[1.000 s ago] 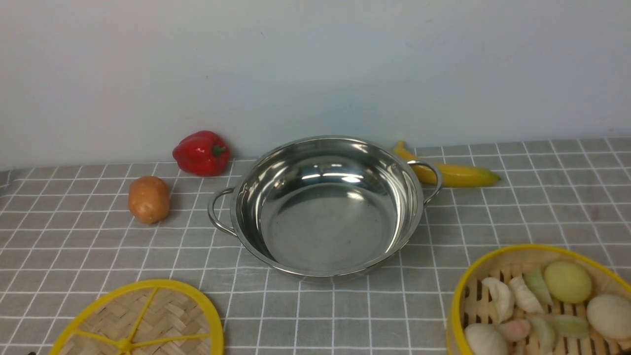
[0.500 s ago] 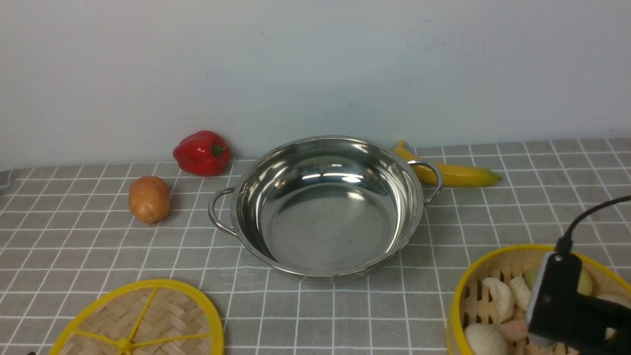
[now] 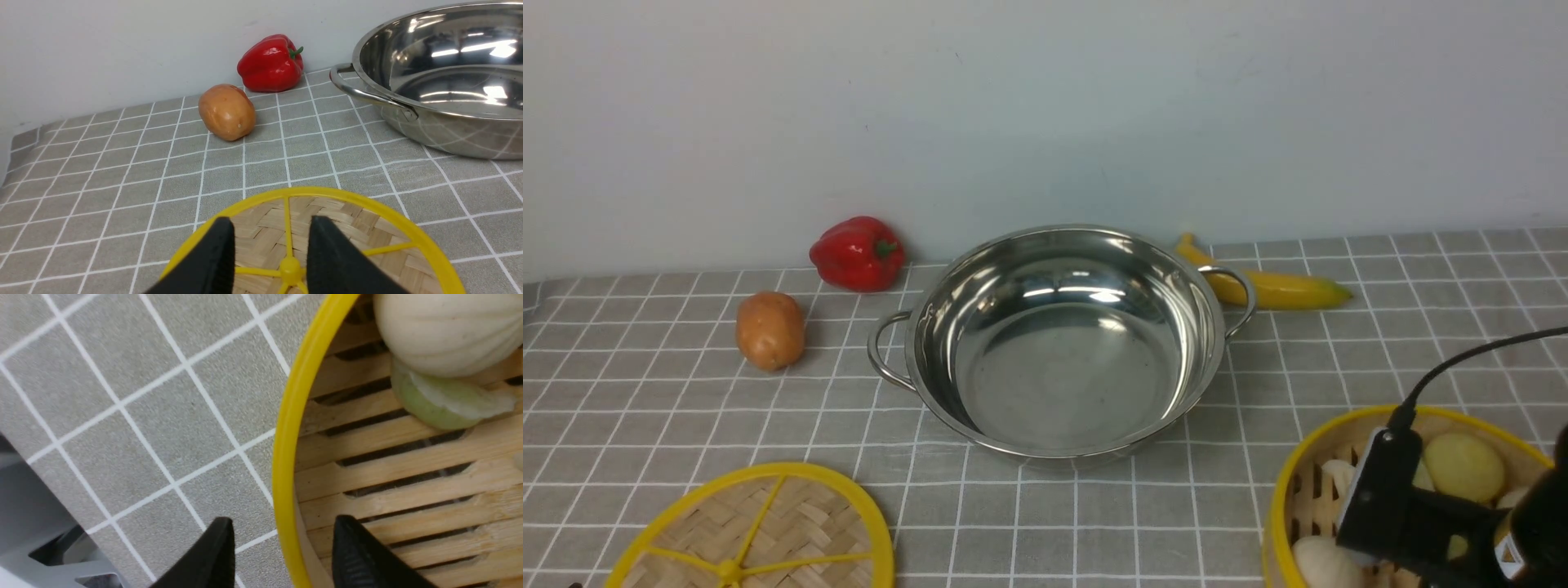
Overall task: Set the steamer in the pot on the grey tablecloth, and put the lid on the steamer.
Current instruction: 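Reach for and grasp the rim of the bamboo steamer holding the buns with the right gripper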
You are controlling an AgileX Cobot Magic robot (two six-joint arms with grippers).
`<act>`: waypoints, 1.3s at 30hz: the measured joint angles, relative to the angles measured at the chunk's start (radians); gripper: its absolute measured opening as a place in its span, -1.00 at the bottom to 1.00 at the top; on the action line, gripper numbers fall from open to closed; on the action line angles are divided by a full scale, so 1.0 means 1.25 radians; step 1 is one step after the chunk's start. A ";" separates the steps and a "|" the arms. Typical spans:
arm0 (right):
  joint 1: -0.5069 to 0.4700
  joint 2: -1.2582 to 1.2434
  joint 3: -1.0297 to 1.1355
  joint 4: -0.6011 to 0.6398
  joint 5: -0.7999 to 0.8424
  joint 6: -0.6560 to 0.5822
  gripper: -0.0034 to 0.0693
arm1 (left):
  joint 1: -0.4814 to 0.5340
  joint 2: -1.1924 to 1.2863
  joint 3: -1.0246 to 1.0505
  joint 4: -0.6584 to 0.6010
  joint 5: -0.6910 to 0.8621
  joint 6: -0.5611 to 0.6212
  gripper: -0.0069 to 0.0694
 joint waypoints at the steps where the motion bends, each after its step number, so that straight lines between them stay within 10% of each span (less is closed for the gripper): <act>1: 0.000 0.008 0.000 -0.001 -0.003 0.001 0.02 | 0.000 0.000 0.000 0.000 0.000 0.000 -0.18; 13: 0.000 0.103 0.000 -0.006 -0.040 0.003 -0.05 | 0.000 0.000 0.000 0.000 0.000 0.000 -0.18; 24: 0.002 0.107 -0.002 -0.015 -0.057 0.002 -0.72 | 0.000 0.000 0.000 0.000 0.000 0.000 -0.18; 39: 0.002 0.060 -0.049 -0.024 0.000 0.056 -0.73 | 0.000 0.000 0.000 0.000 0.000 0.000 -0.18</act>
